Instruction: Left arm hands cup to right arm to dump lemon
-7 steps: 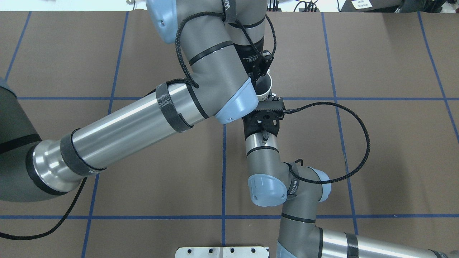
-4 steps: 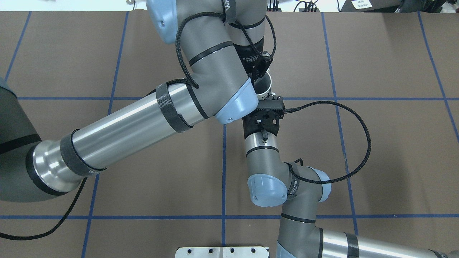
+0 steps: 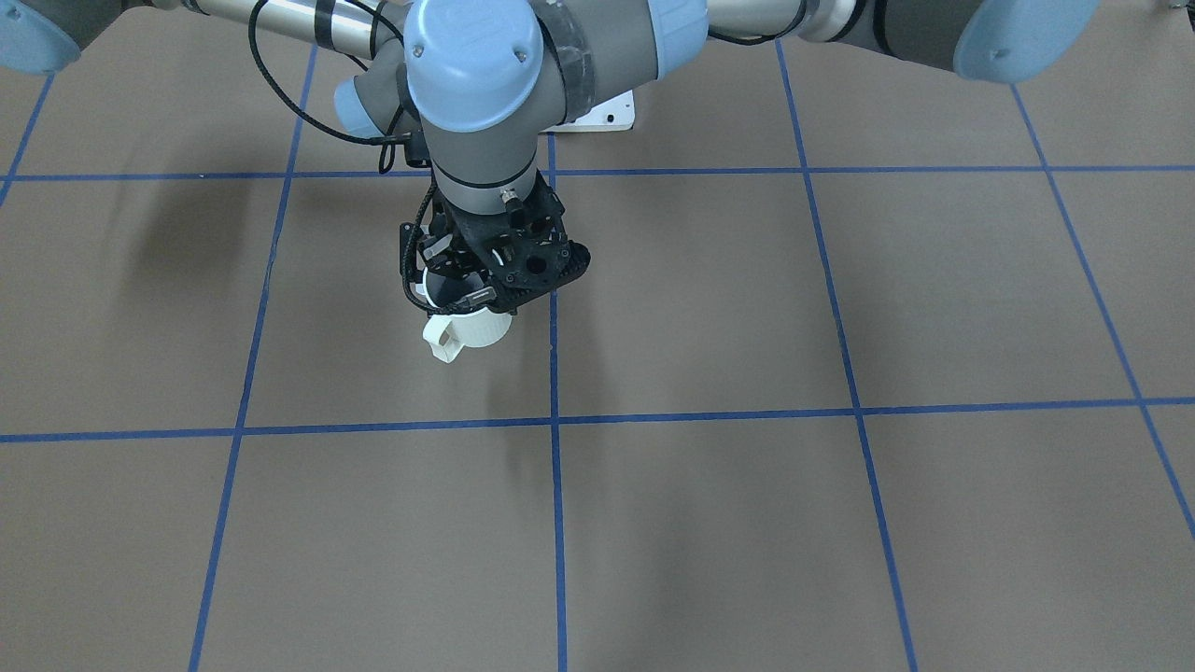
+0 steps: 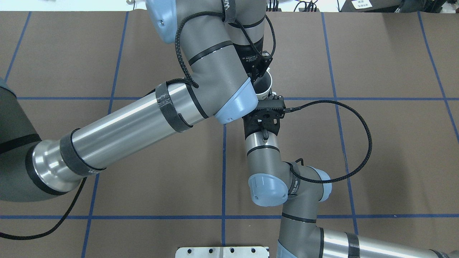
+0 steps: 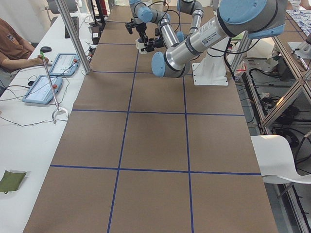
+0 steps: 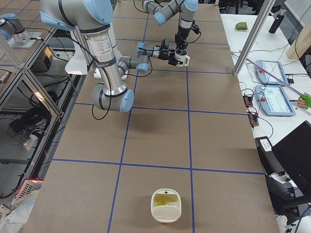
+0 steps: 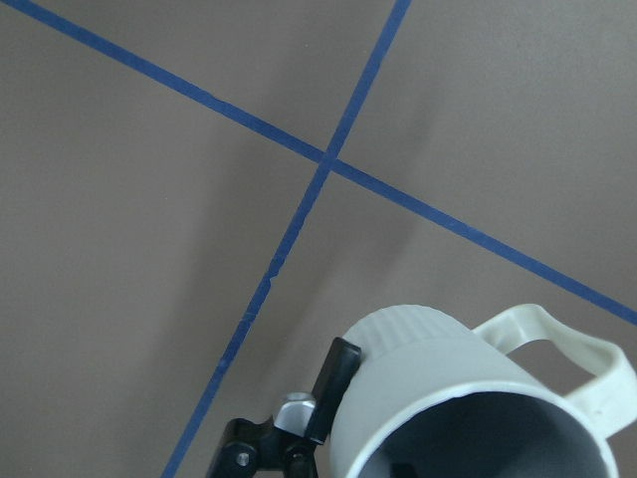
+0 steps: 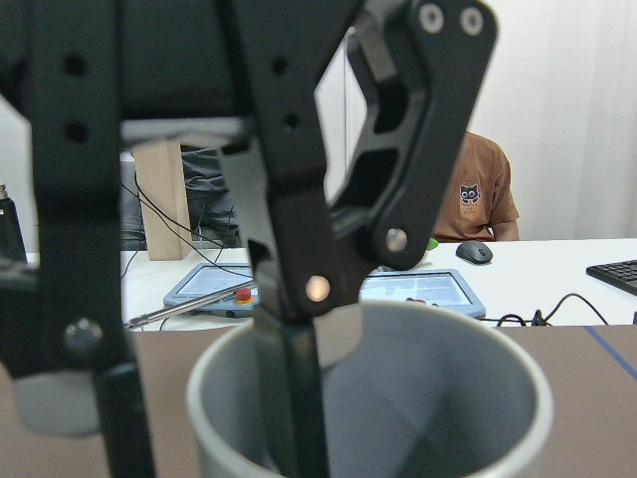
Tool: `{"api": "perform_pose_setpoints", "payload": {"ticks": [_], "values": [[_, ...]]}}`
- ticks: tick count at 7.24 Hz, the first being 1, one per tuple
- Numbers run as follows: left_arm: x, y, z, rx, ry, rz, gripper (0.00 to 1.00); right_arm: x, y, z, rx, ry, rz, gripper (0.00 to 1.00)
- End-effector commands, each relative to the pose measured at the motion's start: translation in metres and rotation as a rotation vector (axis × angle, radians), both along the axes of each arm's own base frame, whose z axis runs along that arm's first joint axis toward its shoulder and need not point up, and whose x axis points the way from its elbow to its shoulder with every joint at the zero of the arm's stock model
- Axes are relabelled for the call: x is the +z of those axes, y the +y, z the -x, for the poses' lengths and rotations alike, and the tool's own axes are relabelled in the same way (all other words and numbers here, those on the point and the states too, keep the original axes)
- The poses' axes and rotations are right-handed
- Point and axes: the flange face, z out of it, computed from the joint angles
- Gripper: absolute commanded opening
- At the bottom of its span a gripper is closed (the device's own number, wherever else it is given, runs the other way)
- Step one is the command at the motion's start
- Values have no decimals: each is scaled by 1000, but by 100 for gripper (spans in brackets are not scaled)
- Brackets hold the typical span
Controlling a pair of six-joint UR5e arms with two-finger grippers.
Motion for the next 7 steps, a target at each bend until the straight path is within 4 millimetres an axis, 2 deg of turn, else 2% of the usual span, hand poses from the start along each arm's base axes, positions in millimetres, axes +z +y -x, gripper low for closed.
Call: {"api": "perform_pose_setpoints", "payload": {"ticks": [1, 2, 4, 5, 6, 7], "values": [[-1, 0, 0, 1, 0, 1, 35, 2, 0, 0, -1, 4, 1, 15], [-1, 0, 0, 0, 1, 1, 29, 1, 0, 0, 1, 2, 0, 16], [-2, 0, 0, 0, 1, 1, 0, 1, 0, 0, -1, 2, 1, 18], [-3, 1, 1, -1, 2, 2, 0, 2, 0, 0, -1, 4, 1, 24], [-6, 0, 2, -1, 5, -1, 0, 3, -1, 1, -1, 8, 3, 40], [-7, 1, 2, 0, 7, -1, 0, 13, 0, 3, -4, 24, 8, 99]]}}
